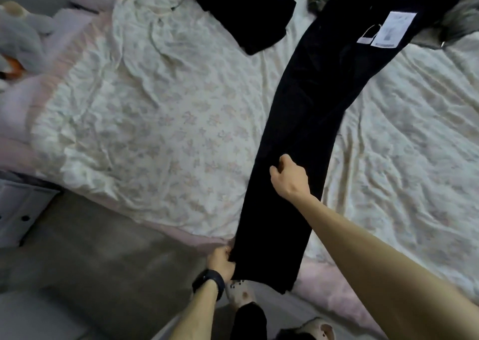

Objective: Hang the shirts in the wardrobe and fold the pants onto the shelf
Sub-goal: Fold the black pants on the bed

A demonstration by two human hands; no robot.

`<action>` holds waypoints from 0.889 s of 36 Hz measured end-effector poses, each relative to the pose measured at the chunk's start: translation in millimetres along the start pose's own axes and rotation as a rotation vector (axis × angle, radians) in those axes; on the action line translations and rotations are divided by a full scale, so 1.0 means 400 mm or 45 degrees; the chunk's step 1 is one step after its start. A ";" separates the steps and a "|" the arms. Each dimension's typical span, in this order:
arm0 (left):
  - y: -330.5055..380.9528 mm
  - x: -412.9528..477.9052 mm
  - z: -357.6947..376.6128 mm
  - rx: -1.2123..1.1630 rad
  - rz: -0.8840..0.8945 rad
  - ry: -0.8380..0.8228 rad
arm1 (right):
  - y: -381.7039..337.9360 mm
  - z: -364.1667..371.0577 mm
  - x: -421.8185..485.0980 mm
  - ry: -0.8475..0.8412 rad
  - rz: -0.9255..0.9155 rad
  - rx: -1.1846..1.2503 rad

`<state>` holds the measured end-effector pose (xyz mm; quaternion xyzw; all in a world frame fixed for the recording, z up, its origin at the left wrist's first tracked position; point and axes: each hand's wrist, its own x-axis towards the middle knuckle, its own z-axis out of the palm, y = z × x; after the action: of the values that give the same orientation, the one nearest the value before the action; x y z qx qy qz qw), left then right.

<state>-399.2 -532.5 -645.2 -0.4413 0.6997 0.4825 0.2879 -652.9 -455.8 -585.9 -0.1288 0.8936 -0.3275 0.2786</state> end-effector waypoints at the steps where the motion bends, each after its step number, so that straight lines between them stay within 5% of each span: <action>1: -0.014 0.015 0.006 0.029 -0.005 -0.003 | 0.009 0.019 0.013 0.000 0.000 -0.015; 12: 0.072 0.054 -0.081 0.473 0.283 0.004 | 0.044 0.043 0.038 -0.121 0.188 0.067; 32: 0.809 0.240 -0.111 0.835 0.736 0.227 | 0.125 -0.362 0.287 0.222 0.508 0.468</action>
<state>-730.7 -559.6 -572.0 -0.1528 0.9324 0.2560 0.2046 -832.7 -391.0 -575.0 0.1310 0.8474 -0.4327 0.2784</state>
